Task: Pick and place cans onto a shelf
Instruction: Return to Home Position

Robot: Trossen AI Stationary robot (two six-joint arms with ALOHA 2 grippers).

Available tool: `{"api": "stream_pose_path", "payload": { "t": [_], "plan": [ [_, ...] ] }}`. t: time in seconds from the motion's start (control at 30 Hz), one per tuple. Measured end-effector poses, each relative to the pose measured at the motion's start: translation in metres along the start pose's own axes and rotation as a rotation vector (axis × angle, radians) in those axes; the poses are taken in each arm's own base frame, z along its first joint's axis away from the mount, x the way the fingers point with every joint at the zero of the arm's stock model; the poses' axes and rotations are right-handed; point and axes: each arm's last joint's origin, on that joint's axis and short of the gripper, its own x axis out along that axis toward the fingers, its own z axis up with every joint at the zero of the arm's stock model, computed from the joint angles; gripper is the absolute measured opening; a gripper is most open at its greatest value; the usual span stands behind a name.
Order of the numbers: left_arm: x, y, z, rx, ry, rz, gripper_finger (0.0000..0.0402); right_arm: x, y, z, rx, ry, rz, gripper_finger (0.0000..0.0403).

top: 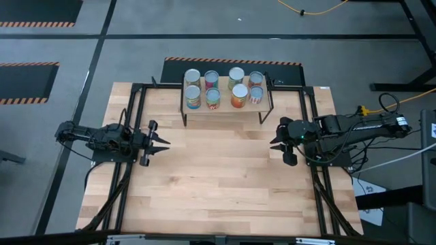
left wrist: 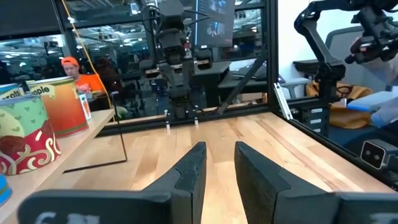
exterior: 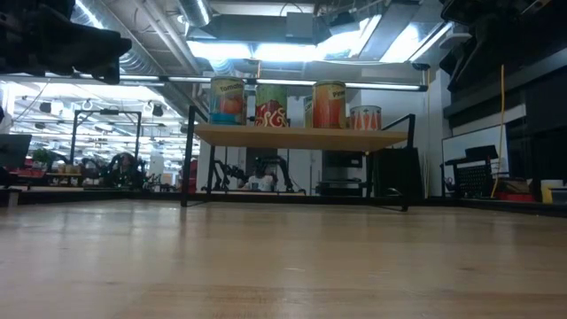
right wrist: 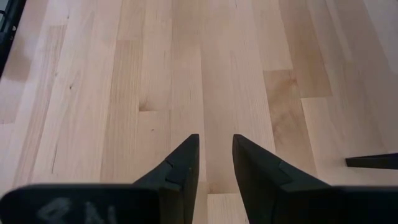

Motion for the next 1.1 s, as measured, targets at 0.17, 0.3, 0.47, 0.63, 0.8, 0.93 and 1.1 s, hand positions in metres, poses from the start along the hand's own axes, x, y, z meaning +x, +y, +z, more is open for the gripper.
{"api": "stream_pose_path", "payload": {
  "t": [0.17, 0.3, 0.47, 0.63, 0.8, 0.93, 1.1],
  "plan": [
    [0.000, 0.000, -0.002, 0.001, 0.016, -0.002, 0.0078, 0.000, 0.000, 0.000, -0.001, 0.000, 0.000, 0.0101],
    [0.000, 0.000, -0.002, 0.001, 0.025, -0.003, 0.0078, 0.000, 0.000, 0.000, -0.002, 0.000, 0.000, 0.0101],
    [0.000, -0.001, -0.004, -0.007, 0.037, -0.017, 0.0078, 0.000, 0.000, 0.000, -0.002, 0.000, 0.000, 0.0101],
    [0.001, -0.002, -0.014, -0.039, 0.078, -0.022, 0.0078, 0.000, 0.000, 0.000, -0.003, 0.000, 0.000, 0.0101],
    [0.001, -0.002, -0.015, -0.049, 0.086, -0.021, 0.0078, 0.000, 0.000, 0.000, -0.002, 0.000, 0.000, 0.0101],
    [0.001, -0.002, -0.015, -0.048, 0.088, -0.019, 0.0078, 0.000, 0.000, 0.001, 0.001, -0.005, 0.001, 0.0101],
    [0.001, -0.002, -0.015, -0.048, 0.089, -0.019, 0.0078, -0.008, 0.001, 0.005, 0.008, -0.036, 0.031, 0.0101]
  ]
}}
